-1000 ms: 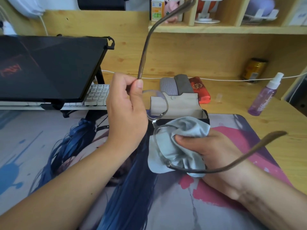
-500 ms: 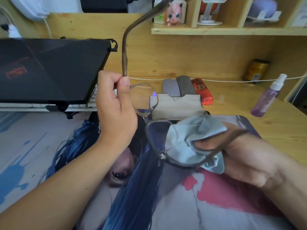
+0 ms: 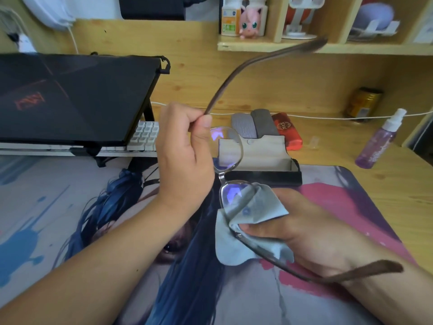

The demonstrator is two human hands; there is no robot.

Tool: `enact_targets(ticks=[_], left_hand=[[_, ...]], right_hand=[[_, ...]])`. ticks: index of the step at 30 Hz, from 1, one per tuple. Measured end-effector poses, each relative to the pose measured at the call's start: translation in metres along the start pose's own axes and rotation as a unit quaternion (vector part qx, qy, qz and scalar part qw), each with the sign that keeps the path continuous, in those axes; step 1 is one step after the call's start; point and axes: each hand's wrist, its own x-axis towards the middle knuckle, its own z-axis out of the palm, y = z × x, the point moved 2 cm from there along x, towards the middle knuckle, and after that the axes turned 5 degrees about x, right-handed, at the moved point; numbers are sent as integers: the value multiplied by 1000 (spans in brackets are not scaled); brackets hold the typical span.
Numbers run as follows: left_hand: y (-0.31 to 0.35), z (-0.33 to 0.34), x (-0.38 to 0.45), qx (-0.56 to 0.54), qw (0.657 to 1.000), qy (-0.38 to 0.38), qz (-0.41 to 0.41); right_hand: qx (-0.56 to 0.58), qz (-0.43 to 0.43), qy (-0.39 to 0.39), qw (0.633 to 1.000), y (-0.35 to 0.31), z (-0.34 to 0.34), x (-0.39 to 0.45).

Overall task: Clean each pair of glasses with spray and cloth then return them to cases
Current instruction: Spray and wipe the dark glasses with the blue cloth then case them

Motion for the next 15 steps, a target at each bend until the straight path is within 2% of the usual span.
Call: enact_targets(ticks=[5, 9, 13, 15], left_hand=[[9, 13, -9, 7, 999, -40, 12], [11, 19, -13, -17, 998, -57, 11], [9, 18, -14, -15, 998, -58, -5], [6, 16, -12, -7, 998, -55, -15]], right_hand=[[26, 1, 26, 999, 0, 4, 1], [79, -51, 33, 995, -3, 4, 1], [82, -113, 39, 989, -11, 9, -1], [88, -139, 81, 983, -12, 6, 0]])
